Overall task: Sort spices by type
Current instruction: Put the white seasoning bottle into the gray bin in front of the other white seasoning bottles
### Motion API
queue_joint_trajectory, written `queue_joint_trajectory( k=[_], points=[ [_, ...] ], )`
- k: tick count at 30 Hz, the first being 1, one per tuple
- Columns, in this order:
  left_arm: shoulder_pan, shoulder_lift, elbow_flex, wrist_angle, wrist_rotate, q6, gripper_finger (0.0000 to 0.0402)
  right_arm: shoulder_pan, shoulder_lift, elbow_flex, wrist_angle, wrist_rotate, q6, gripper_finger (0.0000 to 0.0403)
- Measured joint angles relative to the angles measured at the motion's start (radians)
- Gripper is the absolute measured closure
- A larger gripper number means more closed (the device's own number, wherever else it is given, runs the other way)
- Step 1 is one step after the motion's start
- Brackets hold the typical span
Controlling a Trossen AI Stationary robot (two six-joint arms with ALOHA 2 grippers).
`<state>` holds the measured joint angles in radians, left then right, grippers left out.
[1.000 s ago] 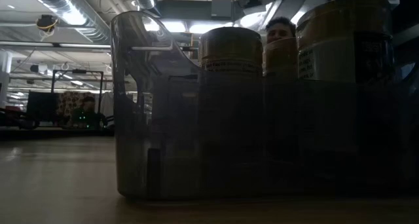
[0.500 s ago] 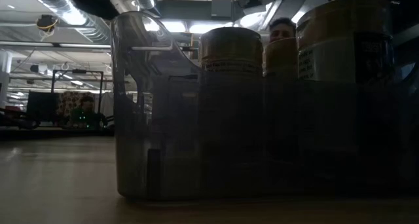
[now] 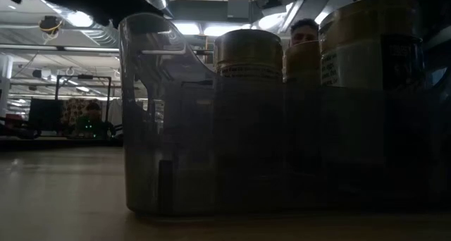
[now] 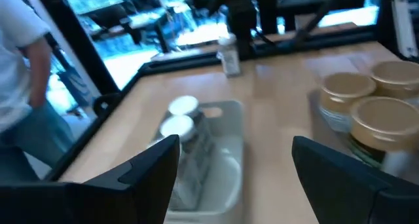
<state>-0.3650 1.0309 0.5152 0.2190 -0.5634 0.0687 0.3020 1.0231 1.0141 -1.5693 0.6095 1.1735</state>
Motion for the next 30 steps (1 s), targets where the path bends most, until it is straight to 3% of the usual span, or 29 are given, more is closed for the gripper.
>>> queue_joint_trajectory(
  k=[4, 10, 15, 30],
  points=[
    [0.051, 0.0, -0.021, 0.07, 0.006, 0.044, 0.0121, -0.052, 0.0, -0.041, -0.002, -0.032, -0.05, 0.0045],
    [0.102, 0.0, -0.021, 0.091, 0.049, 0.079, 0.0121, -0.159, 0.006, -0.096, -0.002, -0.149, -0.077, 0.0007],
    [0.112, -0.003, -0.021, 0.119, 0.141, 0.093, 0.0121, -0.242, 0.009, -0.096, -0.002, -0.262, -0.094, 0.002],
    [0.111, -0.008, -0.021, 0.1, 0.146, 0.118, 0.0121, -0.285, 0.008, -0.116, 0.059, -0.35, -0.027, 0.0024]
  ],
)
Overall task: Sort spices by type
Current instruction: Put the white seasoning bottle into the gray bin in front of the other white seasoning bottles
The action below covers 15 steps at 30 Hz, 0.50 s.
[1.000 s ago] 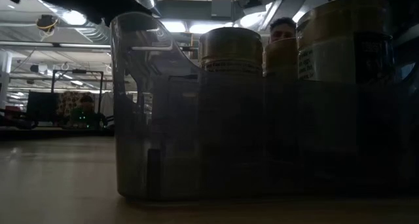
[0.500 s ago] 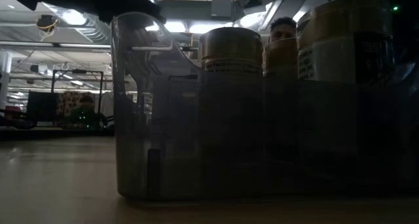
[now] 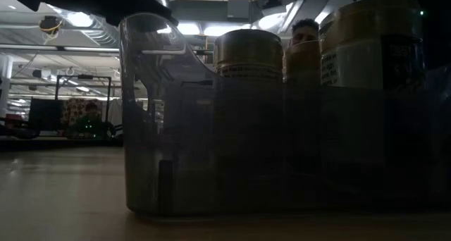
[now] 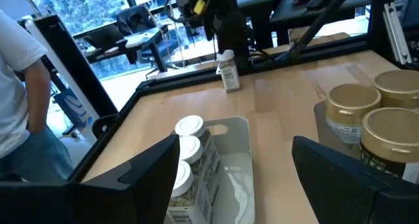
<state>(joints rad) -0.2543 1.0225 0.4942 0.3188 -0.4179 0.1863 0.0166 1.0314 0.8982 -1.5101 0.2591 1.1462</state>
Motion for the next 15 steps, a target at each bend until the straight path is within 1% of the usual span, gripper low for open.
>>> queue_joint_trajectory(
  k=[5, 15],
  points=[
    [0.0, 0.0, 0.0, 0.005, 0.0, 0.002, 0.0121, 0.002, 0.001, -0.081, 0.084, -0.068, 0.033, 0.0024],
    [0.0, 0.0, 0.0, 0.009, 0.0, 0.001, 0.0121, 0.002, 0.09, -0.076, 0.081, -0.095, 0.06, 0.004]
  ],
)
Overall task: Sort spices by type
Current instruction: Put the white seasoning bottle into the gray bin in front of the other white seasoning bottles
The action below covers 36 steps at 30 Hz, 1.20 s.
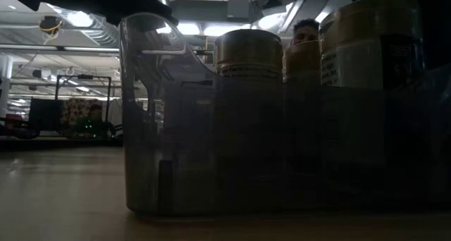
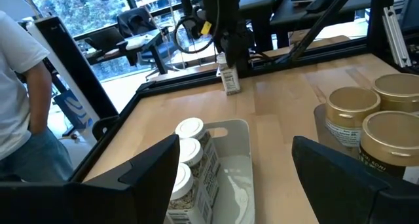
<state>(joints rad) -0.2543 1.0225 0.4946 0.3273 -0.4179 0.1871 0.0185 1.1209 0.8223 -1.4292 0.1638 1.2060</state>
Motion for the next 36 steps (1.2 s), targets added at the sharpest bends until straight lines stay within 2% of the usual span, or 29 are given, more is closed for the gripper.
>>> queue_joint_trajectory(
  k=[9, 16, 23, 33, 36],
  points=[
    [0.0, 0.0, 0.0, -0.001, 0.0, 0.0, 0.0121, 0.0, 0.088, 0.0, 0.035, -0.069, -0.007, 0.0059],
    [0.0, 0.0, 0.0, -0.002, 0.0, 0.002, 0.0121, 0.0, 0.103, 0.0, 0.128, -0.088, -0.03, 0.0086],
    [0.0, 0.0, 0.0, -0.003, 0.0, 0.003, 0.0121, 0.0, 0.103, 0.0, 0.157, -0.077, -0.032, 0.0124],
    [0.0, 0.0, 0.0, -0.003, 0.0, 0.003, 0.0121, 0.0, 0.103, 0.0, 0.166, -0.058, -0.033, 0.015],
    [0.0, 0.0, 0.0, -0.003, 0.0, 0.003, 0.0121, 0.0, 0.101, 0.001, 0.171, -0.049, -0.042, 0.0169]
  ],
)
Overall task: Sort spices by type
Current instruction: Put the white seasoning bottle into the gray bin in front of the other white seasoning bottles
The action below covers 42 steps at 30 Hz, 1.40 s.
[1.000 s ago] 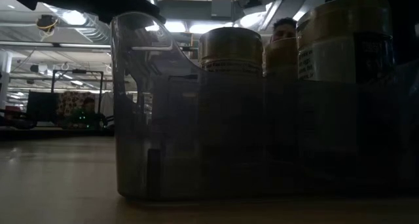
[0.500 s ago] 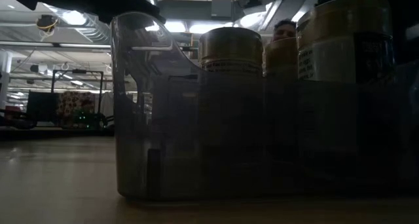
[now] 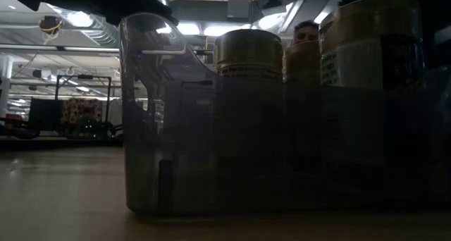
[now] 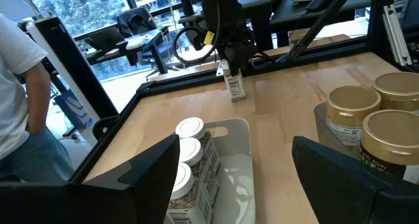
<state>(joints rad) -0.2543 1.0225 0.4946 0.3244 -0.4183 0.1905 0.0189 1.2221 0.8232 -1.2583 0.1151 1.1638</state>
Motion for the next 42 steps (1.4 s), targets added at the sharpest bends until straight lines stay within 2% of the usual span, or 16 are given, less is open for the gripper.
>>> queue_joint_trajectory(
  k=[2, 11, 23, 30, 35, 42],
  points=[
    [0.0, 0.0, 0.0, 0.0, 0.0, 0.0, 0.0121, 0.0, -0.001, 0.003, 0.008, 0.011, -0.018, 0.0187],
    [0.0, 0.0, 0.0, 0.0, 0.0, 0.0, 0.0121, 0.0, 0.001, 0.013, 0.008, 0.024, -0.071, 0.0188],
    [0.0, 0.0, 0.0, 0.0, 0.0, 0.006, 0.0121, 0.0, 0.002, 0.244, 0.04, 0.096, -0.191, 0.0188],
    [0.0, 0.0, 0.0, 0.0, 0.0, 0.008, 0.0121, 0.002, 0.002, 0.299, 0.272, 0.1, -0.378, 0.0188],
    [0.0, 0.0, 0.0, 0.001, 0.0, 0.005, 0.0121, 0.012, 0.02, 0.3, 0.455, 0.053, -0.55, 0.0188],
    [0.0, 0.0, 0.001, 0.002, 0.0, 0.011, 0.0121, 0.05, 0.095, 0.3, 0.593, 0.049, -0.754, 0.0188]
  ],
)
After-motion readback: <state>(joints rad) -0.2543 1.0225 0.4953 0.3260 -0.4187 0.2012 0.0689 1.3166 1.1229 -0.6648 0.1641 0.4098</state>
